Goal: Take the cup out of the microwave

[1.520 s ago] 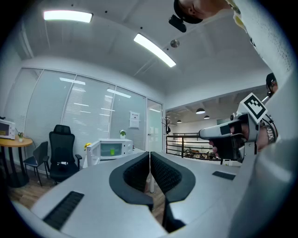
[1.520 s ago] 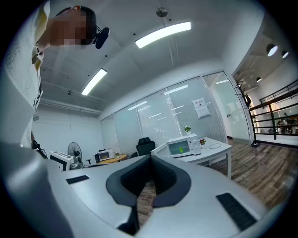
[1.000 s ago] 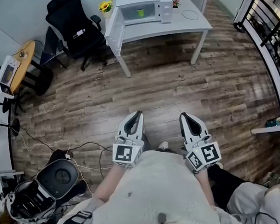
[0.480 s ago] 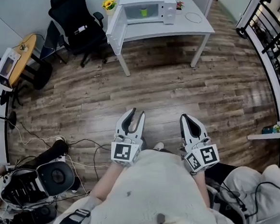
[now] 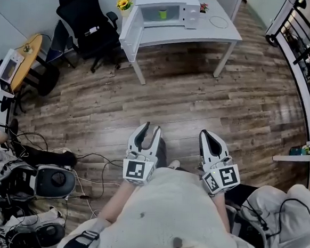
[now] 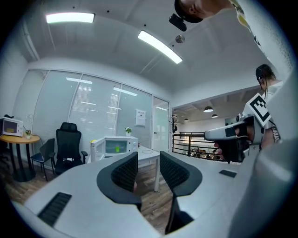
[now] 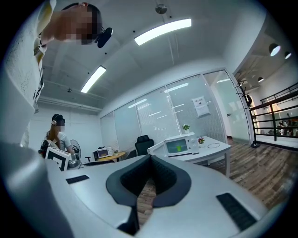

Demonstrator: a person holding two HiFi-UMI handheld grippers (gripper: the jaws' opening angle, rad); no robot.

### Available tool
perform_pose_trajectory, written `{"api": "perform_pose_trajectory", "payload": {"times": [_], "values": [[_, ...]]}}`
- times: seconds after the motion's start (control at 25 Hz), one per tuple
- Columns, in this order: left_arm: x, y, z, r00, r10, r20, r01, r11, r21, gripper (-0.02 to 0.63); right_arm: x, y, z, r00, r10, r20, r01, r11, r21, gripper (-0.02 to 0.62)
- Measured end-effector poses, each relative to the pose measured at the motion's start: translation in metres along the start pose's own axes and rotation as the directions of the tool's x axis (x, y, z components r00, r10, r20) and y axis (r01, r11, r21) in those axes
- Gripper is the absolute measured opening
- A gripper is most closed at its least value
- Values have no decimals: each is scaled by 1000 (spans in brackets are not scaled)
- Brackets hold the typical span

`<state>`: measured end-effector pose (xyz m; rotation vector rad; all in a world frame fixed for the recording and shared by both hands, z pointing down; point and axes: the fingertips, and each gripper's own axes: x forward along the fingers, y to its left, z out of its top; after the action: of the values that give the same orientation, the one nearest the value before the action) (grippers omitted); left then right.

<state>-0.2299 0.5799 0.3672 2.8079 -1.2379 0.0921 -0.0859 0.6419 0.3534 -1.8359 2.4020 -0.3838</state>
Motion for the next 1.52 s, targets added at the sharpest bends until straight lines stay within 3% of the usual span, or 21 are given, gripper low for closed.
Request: {"api": "perform_pose_trajectory", "payload": {"times": [0.36, 1.04, 1.52], "values": [[61, 33, -12, 999, -28, -28, 28, 1000, 1, 144, 54, -32, 7, 999, -42, -25, 42, 999, 8, 8], [229, 96, 11, 993, -120, -15, 120, 993, -10, 144, 187, -122, 39, 993, -116, -33, 117, 993, 14, 8], [316, 177, 30, 988, -151, 17, 151, 988, 3, 144, 288, -150, 61, 983, -181, -9, 181, 983, -1, 9]]}}
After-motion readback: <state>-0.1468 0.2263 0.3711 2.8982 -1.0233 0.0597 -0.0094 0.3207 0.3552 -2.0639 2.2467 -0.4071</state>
